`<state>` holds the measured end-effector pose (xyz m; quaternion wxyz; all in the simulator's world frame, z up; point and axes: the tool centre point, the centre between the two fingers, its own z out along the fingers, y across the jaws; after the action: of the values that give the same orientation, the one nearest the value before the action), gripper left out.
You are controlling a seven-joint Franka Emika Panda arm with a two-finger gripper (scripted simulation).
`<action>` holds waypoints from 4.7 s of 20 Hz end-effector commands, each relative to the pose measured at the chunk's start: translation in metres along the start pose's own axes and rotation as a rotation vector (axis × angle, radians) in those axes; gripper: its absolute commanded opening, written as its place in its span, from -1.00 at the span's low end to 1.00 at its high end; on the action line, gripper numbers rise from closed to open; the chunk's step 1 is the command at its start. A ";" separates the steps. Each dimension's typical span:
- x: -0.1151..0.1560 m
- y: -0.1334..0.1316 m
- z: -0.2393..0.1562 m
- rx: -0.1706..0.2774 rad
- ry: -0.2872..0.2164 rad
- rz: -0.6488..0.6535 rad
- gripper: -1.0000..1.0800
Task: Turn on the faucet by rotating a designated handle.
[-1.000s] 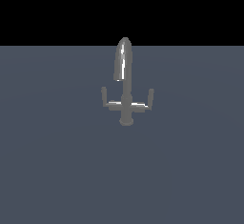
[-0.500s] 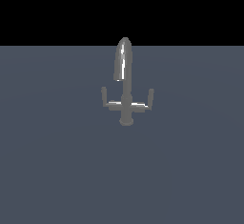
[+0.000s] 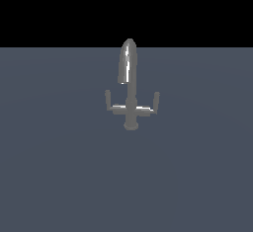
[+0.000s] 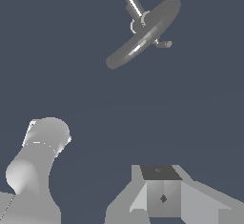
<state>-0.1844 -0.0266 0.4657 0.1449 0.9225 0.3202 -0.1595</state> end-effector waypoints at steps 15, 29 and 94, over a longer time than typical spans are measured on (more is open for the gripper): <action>0.052 0.030 0.015 -0.053 -0.249 -0.513 -1.00; 0.104 0.049 0.033 -0.028 -0.460 -0.943 -1.00; 0.347 0.037 0.214 0.881 -1.225 -2.565 -1.00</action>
<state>0.0535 0.0548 0.1478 -0.2583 -0.2107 0.7177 -0.6114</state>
